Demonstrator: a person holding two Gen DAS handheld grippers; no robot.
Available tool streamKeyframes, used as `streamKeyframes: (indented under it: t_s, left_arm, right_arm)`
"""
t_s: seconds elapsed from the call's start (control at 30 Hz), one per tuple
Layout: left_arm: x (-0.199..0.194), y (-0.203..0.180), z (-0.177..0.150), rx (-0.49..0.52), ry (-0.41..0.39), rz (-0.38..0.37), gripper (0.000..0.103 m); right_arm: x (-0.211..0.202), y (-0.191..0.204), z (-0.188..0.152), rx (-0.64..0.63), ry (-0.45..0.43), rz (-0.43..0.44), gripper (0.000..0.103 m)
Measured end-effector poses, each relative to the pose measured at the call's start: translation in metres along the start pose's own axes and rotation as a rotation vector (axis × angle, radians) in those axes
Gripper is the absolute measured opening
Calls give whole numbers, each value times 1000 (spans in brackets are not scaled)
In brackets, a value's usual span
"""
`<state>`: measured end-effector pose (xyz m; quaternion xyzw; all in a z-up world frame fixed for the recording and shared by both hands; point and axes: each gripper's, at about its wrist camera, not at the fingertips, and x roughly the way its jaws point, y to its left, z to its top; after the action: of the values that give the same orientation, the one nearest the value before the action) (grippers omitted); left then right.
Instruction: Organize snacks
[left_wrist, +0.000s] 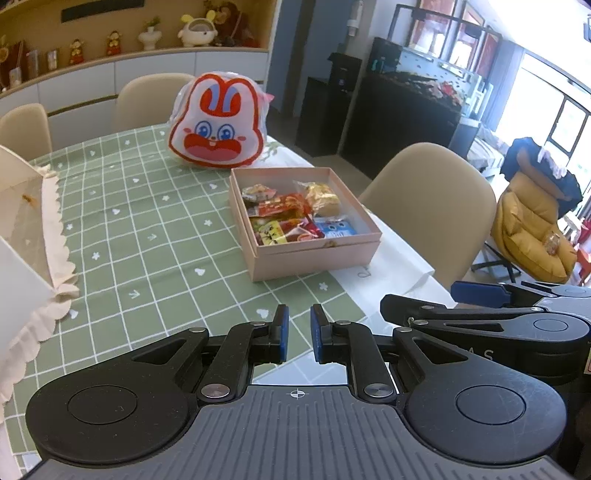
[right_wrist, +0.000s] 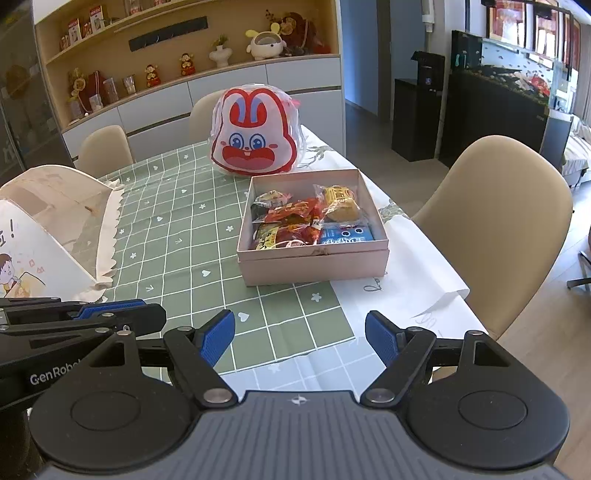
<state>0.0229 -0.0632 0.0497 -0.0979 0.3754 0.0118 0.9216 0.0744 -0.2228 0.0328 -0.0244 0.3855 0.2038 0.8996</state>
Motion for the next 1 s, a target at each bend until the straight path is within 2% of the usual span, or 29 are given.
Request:
streamKeyframes:
  t_s: [1.0]
  left_arm:
    - [5,-2,0,-10,1,-23,16]
  right_arm:
    - [0,-4,0,10,10,-2,78]
